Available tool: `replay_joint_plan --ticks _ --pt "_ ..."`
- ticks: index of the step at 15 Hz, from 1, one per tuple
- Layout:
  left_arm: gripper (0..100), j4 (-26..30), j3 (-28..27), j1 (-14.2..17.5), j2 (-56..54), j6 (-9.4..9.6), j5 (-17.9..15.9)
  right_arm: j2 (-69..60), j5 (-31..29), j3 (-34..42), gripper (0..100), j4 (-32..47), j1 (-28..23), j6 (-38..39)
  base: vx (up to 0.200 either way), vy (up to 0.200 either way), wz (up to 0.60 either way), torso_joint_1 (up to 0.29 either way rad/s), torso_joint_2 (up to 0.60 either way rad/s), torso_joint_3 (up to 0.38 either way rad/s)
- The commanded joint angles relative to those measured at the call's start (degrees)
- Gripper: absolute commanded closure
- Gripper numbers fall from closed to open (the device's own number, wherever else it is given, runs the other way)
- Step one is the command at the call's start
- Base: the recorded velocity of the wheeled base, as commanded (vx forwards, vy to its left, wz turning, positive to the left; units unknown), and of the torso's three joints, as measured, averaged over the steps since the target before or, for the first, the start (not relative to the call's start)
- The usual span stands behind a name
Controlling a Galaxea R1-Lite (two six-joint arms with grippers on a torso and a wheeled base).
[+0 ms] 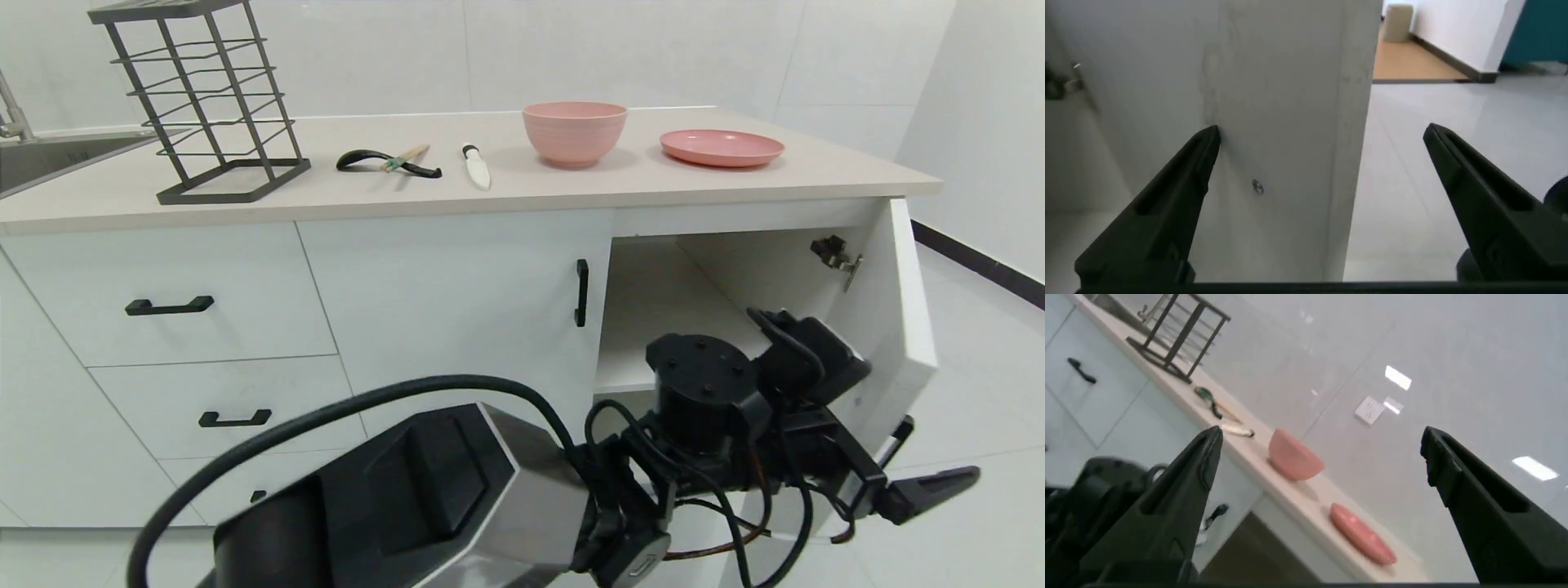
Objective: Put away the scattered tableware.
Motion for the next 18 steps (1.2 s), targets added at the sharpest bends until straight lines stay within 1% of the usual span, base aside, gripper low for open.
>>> replay_joint_plan --ticks 1,2,3,4,5,6,8,9,10,11,12,13,15,16,17,18 --pt "0 0.23 -8.94 -6.24 7.27 -1.58 0.21 -2.12 0.09 -3.87 0 -0.03 -1.26 -0.01 0.0 0.0 0.0 0.0 0.0 0.0" --pt "0 0.31 -11.13 -7.99 9.2 -2.11 -0.14 -3.7 0.09 -4.84 0 0.14 -1.52 -0.01 0.0 0.0 0.0 0.0 0.0 0.0" --pt "0 0.23 -12.37 -8.79 10.08 -2.55 -0.49 -4.32 0.18 -5.01 0 0.14 -1.52 -0.01 0.0 0.0 0.0 0.0 0.0 0.0" --pt "0 0.4 -16.06 -9.93 12.45 -3.96 -0.84 -6.07 0.18 -5.1 0 0.14 -1.52 -0.01 0.0 0.0 0.0 0.0 0.0 0.0" --pt "0 0.49 -18.52 -9.66 14.03 -4.66 -0.58 -7.39 0.27 -5.1 0 0.14 -1.52 -0.01 0.0 0.0 0.0 0.0 0.0 0.0" --pt "0 0.49 -18.78 -9.05 14.12 -4.66 -0.49 -7.92 0.27 -5.1 0 0.23 -1.52 -0.01 0.0 0.0 0.0 0.0 0.0 0.0" --pt "0 0.4 -18.52 -3.07 11.13 -4.75 -0.05 -9.24 0.44 -4.4 0 0.49 -1.52 -0.01 0.0 0.0 0.0 0.0 0.0 0.0" --pt "0 0.4 -18.17 -1.05 9.38 -4.75 -0.05 -9.33 0.44 -3.87 0 0.32 -1.52 -0.01 0.0 0.0 0.0 0.0 0.0 0.0" --pt "0 -0.21 -15.88 2.73 5.16 -4.57 0.04 -10.38 0.44 -1.32 0 0.32 -1.43 -0.01 0.0 0.0 0.0 0.0 0.0 0.0" --pt "0 -1.53 -11.75 5.37 1.2 -4.39 0.39 -10.91 0.36 1.93 0 0.14 -1.17 -0.01 0.0 0.0 0.0 0.0 0.0 0.0" --pt "0 -4.61 -5.51 7.83 -3.54 -4.39 0.74 -12.05 0.36 5.71 0 -0.03 -0.99 -0.01 0.0 0.0 0.0 0.0 0.0 0.0" --pt "0 -8.12 2.75 9.94 -9.26 -4.75 0.74 -13.63 0.18 9.58 0 0.14 -0.99 -0.01 0.0 0.0 0.0 0.0 0.0 0.0" --pt "0 -12.34 16.64 11.17 -18.57 -5.98 1.09 -16.62 0.18 15.46 0 0.67 -0.99 -0.01 0.0 0.0 0.0 0.0 0.0 0.0" --pt "0 -15.68 24.99 11.69 -22.62 -6.77 1.62 -19.34 0.09 17.31 0 2.78 -1.08 -0.01 0.0 0.0 0.0 0.0 0.0 0.0" --pt "0 -19.2 32.55 13.01 -25.78 -7.03 1.36 -22.77 0.09 17.05 0 7.09 -1.17 -0.01 0.0 0.0 0.0 0.0 0.0 0.0" --pt "0 -22.19 38.35 13.8 -28.15 -7.12 1.18 -25.85 0.0 17.31 0 11.22 -1.26 -0.01 0.0 0.0 0.0 0.0 0.0 0.0"
